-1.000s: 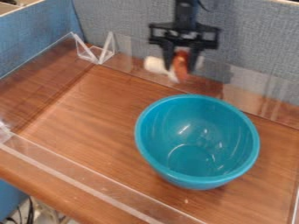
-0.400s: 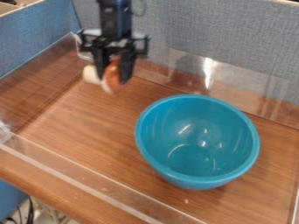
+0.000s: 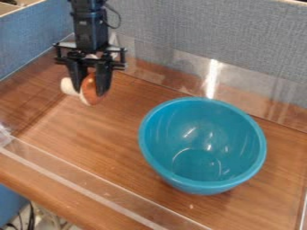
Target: Remove the mushroom from inside the blue bowl and put it on the table
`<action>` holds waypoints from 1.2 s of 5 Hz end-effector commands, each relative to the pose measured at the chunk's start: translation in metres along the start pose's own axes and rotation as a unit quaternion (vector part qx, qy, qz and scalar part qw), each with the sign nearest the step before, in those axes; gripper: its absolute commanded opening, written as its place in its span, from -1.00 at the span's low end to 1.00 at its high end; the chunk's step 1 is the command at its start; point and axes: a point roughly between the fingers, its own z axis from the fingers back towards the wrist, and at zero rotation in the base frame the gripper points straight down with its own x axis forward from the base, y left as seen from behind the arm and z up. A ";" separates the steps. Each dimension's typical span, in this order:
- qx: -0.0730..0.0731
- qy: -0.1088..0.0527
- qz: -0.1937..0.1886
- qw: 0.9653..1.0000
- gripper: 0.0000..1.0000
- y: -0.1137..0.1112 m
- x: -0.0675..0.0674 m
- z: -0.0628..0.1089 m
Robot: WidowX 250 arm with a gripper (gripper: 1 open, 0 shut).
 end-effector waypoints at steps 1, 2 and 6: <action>0.005 -0.019 0.003 1.000 -1.00 0.015 0.000 0.011; 0.005 -0.011 0.000 1.000 -1.00 0.025 0.001 0.005; -0.005 0.012 0.005 1.000 -1.00 -0.001 0.028 -0.006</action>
